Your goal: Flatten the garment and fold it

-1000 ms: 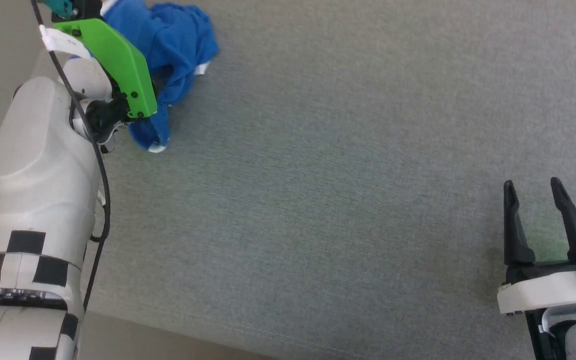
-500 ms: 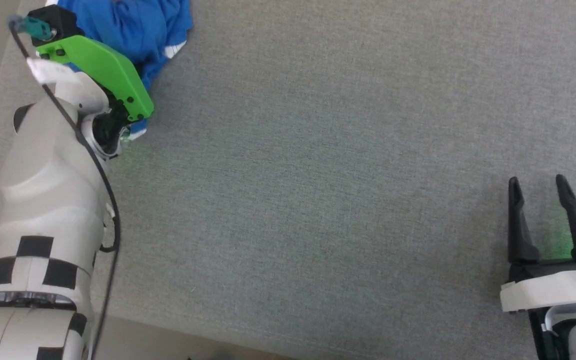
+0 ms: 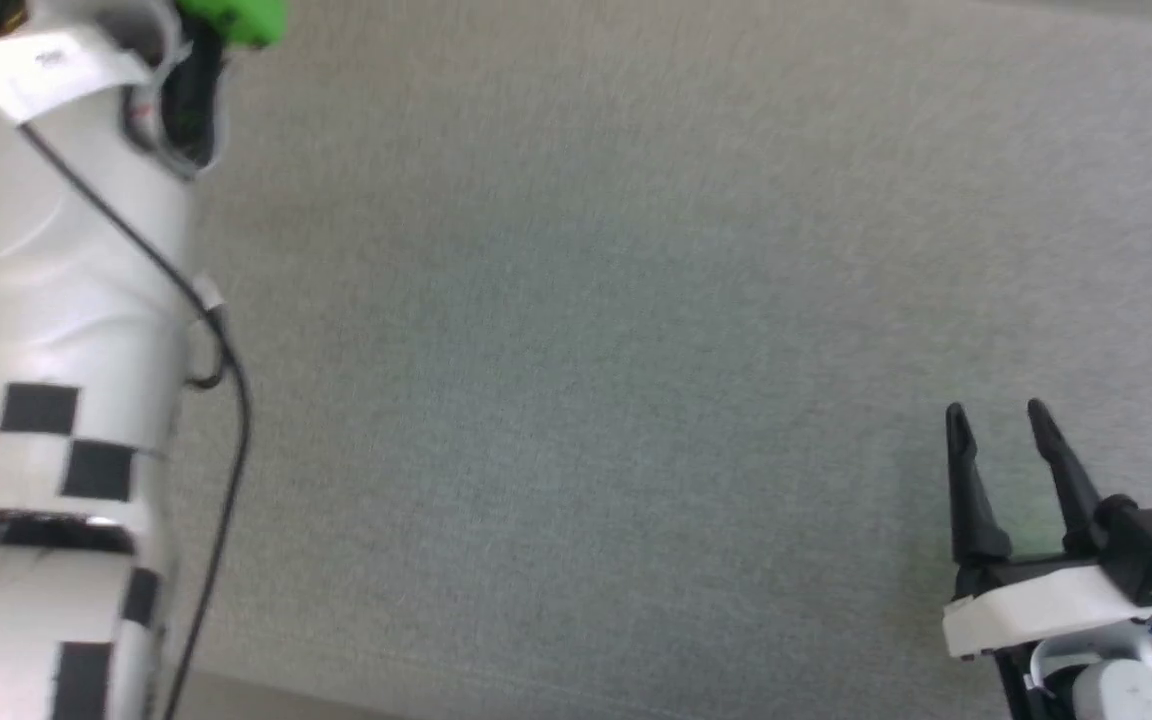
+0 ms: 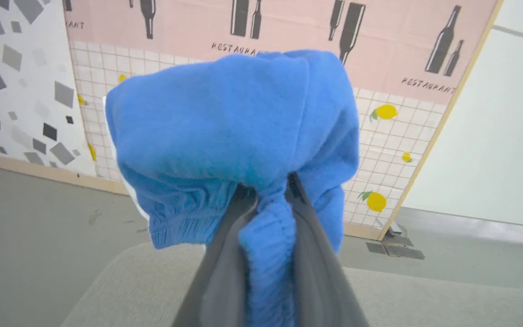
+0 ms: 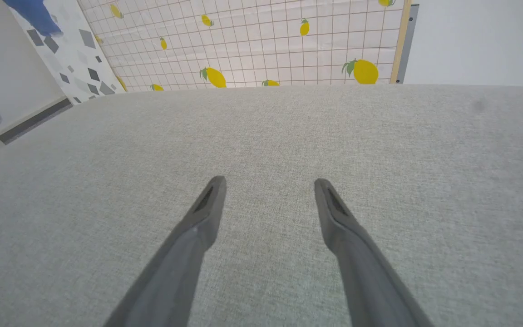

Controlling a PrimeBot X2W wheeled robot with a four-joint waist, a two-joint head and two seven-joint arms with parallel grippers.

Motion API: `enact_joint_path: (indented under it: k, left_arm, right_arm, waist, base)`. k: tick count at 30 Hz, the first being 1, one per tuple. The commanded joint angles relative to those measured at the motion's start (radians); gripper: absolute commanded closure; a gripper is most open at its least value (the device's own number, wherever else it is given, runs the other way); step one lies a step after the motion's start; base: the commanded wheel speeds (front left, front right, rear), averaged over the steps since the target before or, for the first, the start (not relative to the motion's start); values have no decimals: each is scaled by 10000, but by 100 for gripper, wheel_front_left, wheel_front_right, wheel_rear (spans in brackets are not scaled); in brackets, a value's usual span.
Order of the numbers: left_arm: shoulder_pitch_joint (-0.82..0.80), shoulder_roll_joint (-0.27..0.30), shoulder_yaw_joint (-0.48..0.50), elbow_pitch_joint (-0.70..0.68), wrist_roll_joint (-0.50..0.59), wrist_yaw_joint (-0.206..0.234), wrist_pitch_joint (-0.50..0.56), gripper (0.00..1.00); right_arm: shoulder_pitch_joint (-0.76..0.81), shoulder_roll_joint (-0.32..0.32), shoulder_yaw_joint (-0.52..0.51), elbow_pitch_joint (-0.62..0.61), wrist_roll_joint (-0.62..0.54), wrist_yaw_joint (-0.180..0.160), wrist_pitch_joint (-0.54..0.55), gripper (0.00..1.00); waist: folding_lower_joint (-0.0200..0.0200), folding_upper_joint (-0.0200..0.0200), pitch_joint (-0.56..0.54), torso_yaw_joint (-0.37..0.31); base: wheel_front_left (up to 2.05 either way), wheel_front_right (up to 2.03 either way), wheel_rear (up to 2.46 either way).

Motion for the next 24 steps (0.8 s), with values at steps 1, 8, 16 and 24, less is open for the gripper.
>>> enact_joint_path:
  k: [1,8,16,24]
  left_arm:
    - [-119,-324,-196,-252,-203,-94,-36,100]
    - [1011,-1288,-1884,-1530,-903,-152,479,100]
    - [3158,-1528,-4928,-1859,-1731,-155,1331,100]
    - [4762,-1108,-6951,-424,-2945,-114,5093,100]
  right_arm:
    - [-138,-4,45,148,135,-15,-127,0]
    - [-84,-4,50,595,405,-15,-297,0]
    - [-91,-4,-43,677,575,-15,-335,0]
    - [63,-4,-132,569,684,-15,-339,0]
  waist:
    - [0,-1,-922,-663]
    - [0,-1,-1429,-1619]
    - [0,-1,-1299,-2463]
    - [0,-1,-1351,-2267]
  base:
    - [0,0,0]
    - [0,0,0]
    - [0,0,0]
    - [0,0,0]
